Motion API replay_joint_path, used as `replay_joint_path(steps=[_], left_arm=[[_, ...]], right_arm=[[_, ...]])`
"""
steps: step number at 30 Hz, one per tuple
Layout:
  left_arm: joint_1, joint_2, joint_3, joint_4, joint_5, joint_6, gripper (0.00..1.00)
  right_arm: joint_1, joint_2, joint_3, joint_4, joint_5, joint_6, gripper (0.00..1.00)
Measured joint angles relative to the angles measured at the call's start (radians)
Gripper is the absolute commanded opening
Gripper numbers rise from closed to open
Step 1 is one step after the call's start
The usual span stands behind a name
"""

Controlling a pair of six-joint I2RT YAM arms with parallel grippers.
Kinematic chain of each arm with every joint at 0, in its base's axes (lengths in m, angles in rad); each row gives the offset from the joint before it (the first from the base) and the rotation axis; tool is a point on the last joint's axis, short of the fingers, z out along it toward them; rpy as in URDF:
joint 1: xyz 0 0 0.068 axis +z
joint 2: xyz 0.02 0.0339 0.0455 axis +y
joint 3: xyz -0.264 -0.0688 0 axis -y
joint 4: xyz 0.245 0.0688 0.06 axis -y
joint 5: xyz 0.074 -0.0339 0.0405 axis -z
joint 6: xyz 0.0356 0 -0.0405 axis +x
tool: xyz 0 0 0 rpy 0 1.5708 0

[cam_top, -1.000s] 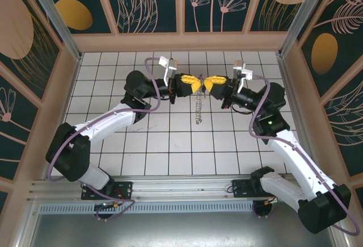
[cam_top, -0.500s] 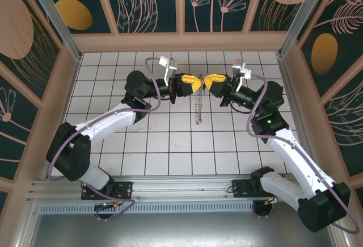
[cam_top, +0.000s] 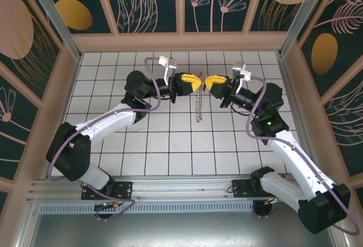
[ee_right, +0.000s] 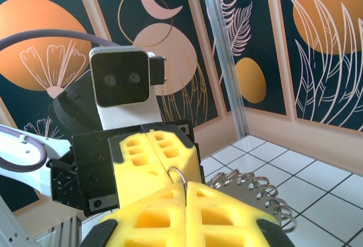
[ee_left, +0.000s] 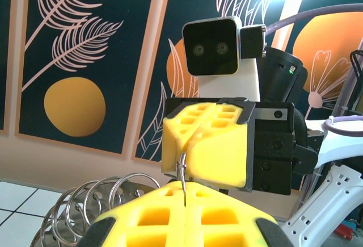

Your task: Put the keys on the keyring

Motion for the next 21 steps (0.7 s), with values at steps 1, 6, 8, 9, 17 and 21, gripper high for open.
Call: replay_joint_path(steps=[1, 6, 8, 9, 17, 21], left_arm=[[0.000, 0.000, 0.000, 0.000, 0.000, 0.000, 0.00], [0.000, 0.000, -0.002, 0.000, 0.000, -0.003, 0.00], [0.000, 0.000, -0.004, 0.000, 0.000, -0.004, 0.00], [0.000, 0.000, -0.005, 0.000, 0.000, -0.006, 0.00], [0.000, 0.000, -0.009, 0.016, 0.000, -0.016, 0.00], [-0.002, 0.000, -0.010, 0.025, 0.001, -0.019, 0.00]], right_arm=[[0.000, -0.002, -0.003, 0.000, 0.000, 0.000, 0.00], [0.000, -0.011, -0.022, 0.001, -0.001, 0.004, 0.00], [0.000, -0.012, -0.027, 0.001, -0.002, 0.008, 0.00], [0.000, -0.012, -0.029, 0.001, -0.004, 0.011, 0.00], [-0.006, -0.013, -0.042, 0.012, -0.040, 0.037, 0.00], [-0.006, -0.013, -0.046, 0.017, -0.061, 0.045, 0.00]])
